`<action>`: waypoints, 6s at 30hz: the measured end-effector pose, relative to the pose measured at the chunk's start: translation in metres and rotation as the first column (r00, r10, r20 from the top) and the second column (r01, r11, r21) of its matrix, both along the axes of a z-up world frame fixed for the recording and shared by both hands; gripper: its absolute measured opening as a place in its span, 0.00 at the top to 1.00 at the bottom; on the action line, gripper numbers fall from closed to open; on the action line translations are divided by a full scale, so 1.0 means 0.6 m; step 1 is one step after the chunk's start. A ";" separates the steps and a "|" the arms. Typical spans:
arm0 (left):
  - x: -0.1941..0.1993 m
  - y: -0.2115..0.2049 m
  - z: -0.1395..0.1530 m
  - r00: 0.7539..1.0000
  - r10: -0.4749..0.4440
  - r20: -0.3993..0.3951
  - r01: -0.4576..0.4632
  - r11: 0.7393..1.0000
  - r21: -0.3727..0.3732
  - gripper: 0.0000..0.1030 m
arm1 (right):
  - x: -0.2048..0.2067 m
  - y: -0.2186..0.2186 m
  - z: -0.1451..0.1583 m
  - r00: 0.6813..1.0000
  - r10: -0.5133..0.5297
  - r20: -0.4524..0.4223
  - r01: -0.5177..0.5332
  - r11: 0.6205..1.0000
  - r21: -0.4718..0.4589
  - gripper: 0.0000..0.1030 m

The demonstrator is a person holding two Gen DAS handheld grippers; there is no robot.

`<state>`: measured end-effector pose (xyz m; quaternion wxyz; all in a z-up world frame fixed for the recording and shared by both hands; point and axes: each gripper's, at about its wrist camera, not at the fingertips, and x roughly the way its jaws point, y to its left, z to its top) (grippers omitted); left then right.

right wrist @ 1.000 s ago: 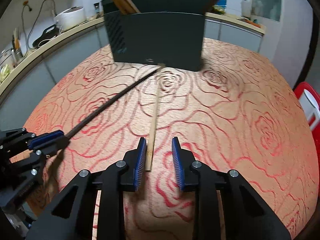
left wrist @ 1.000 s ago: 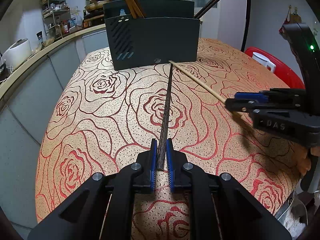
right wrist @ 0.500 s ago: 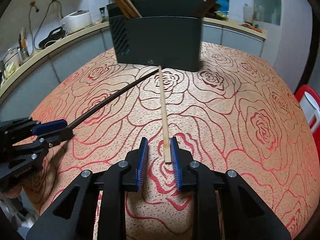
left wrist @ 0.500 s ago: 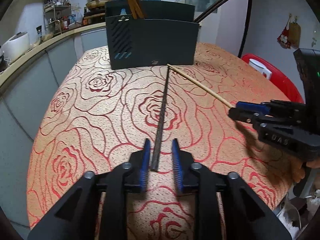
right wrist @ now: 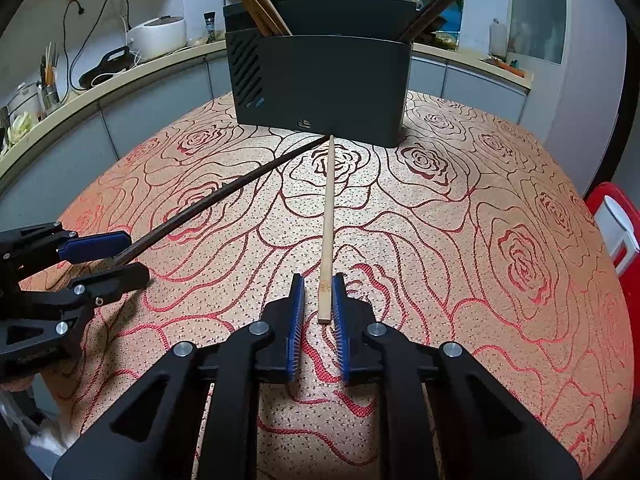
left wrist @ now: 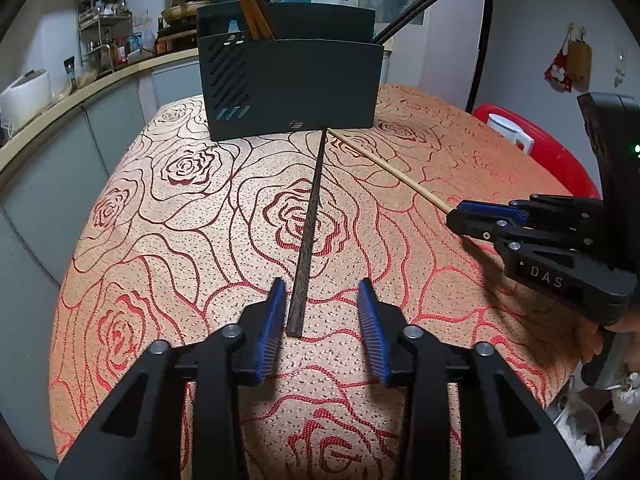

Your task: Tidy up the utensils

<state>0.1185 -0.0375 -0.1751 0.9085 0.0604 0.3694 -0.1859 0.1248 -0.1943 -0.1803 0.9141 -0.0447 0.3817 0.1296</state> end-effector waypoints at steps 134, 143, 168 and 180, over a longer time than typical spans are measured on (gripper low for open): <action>0.221 -0.053 0.525 0.884 0.140 0.446 -0.053 0.978 -0.202 0.93 | 0.166 -0.106 0.416 0.967 -0.119 0.226 0.080 0.981 0.177 0.93; 0.286 -0.051 0.444 0.914 0.167 0.371 -0.102 0.977 -0.188 0.93 | 0.228 -0.099 0.372 0.987 -0.109 0.117 0.088 0.982 0.170 0.93; 0.291 -0.082 0.496 0.886 0.154 0.438 -0.081 0.980 -0.181 0.93 | 0.243 -0.110 0.368 0.983 -0.141 0.117 0.118 0.975 0.188 0.93; 0.313 -0.084 0.442 0.913 0.159 0.375 -0.108 0.982 -0.155 0.89 | 0.255 -0.091 0.351 0.989 -0.112 0.091 0.096 0.981 0.170 0.92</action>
